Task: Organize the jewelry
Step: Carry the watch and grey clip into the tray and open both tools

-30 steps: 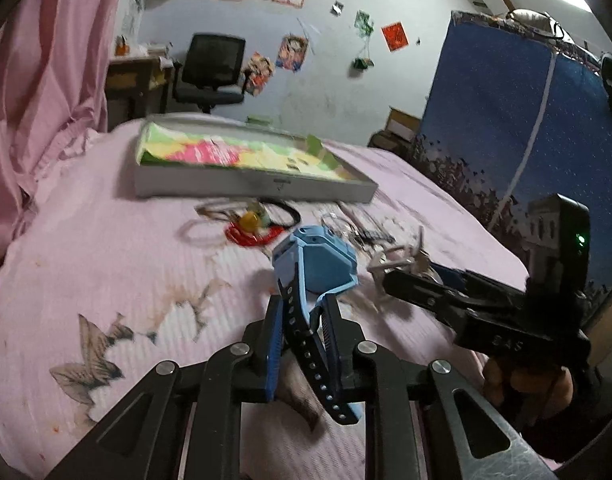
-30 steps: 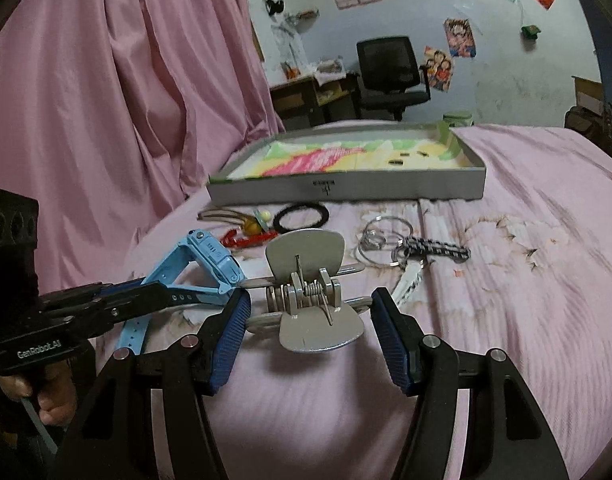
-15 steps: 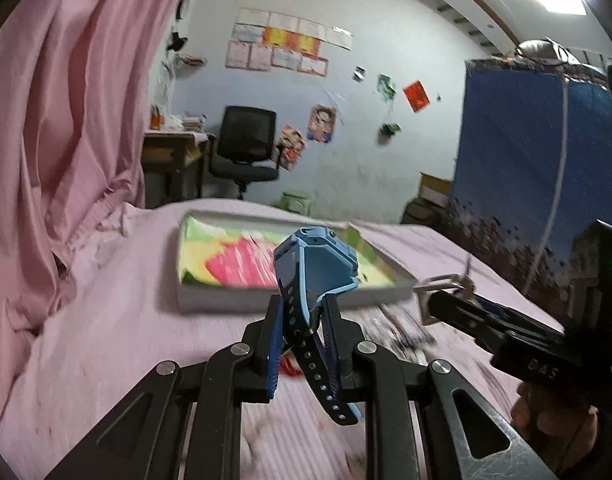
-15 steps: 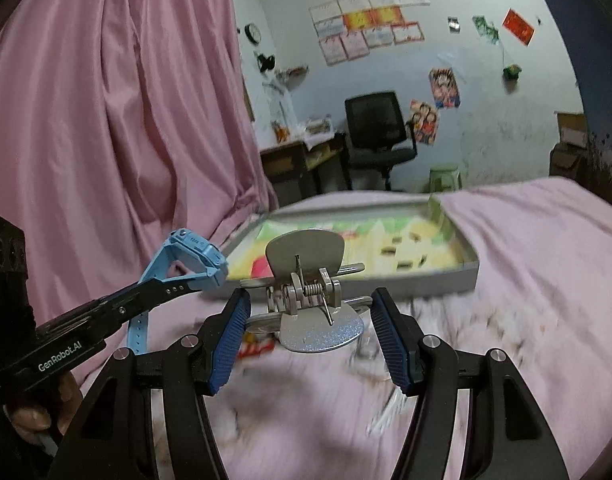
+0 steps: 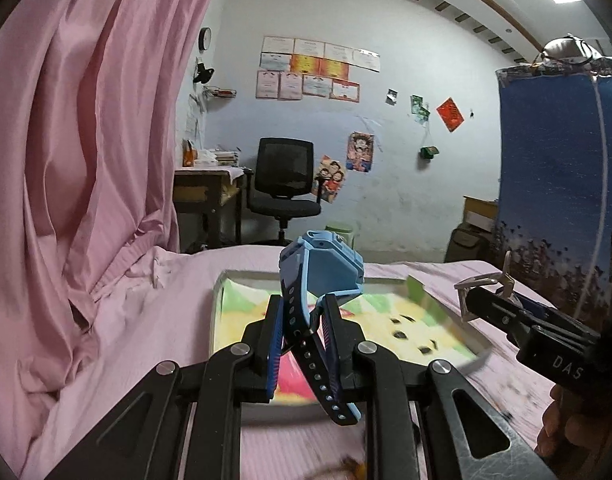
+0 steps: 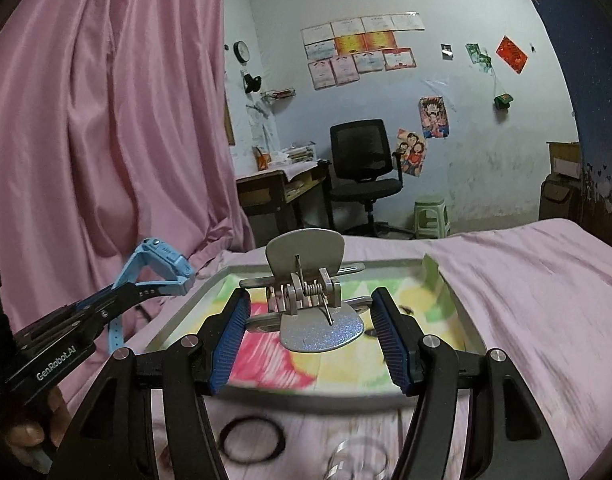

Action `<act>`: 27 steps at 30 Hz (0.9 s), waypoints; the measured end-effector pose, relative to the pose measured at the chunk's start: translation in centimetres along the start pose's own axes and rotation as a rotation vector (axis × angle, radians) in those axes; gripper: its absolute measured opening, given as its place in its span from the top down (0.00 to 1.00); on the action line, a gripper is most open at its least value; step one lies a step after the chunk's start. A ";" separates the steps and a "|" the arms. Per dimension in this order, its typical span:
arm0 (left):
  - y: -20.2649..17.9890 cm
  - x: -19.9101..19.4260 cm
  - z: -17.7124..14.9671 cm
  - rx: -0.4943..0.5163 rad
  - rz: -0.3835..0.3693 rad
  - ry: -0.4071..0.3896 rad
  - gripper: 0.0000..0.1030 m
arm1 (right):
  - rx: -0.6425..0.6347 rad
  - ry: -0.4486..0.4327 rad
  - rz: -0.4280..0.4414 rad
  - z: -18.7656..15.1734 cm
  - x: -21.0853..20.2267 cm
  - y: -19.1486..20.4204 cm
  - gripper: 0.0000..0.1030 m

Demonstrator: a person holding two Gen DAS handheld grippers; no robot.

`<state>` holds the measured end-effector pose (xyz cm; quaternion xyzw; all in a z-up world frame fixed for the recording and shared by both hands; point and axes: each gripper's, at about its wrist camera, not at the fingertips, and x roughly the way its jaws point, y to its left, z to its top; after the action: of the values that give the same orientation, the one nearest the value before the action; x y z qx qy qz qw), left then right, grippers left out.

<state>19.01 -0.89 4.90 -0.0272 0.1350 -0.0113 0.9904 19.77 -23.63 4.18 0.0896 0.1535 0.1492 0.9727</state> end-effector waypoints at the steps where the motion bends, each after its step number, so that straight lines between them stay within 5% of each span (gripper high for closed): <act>1: 0.0 0.6 0.2 0.004 0.009 -0.002 0.82 | 0.001 -0.003 -0.006 0.1 0.8 -0.1 0.45; 8: 0.9 5.2 0.9 -0.014 0.040 0.081 0.82 | 0.014 0.047 -0.027 0.1 5.5 -0.4 0.45; 19: 2.5 11.4 0.0 -0.087 0.002 0.390 0.82 | 0.056 0.335 -0.070 -2.5 11.3 -1.4 0.45; 27: 2.7 12.6 -1.1 -0.092 -0.040 0.501 0.79 | 0.041 0.451 -0.077 -4.0 12.8 -1.1 0.44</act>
<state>30.92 1.35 0.27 -0.0715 0.3759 -0.0313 0.9234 30.39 -20.09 -3.25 0.0678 0.3731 0.1252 0.9168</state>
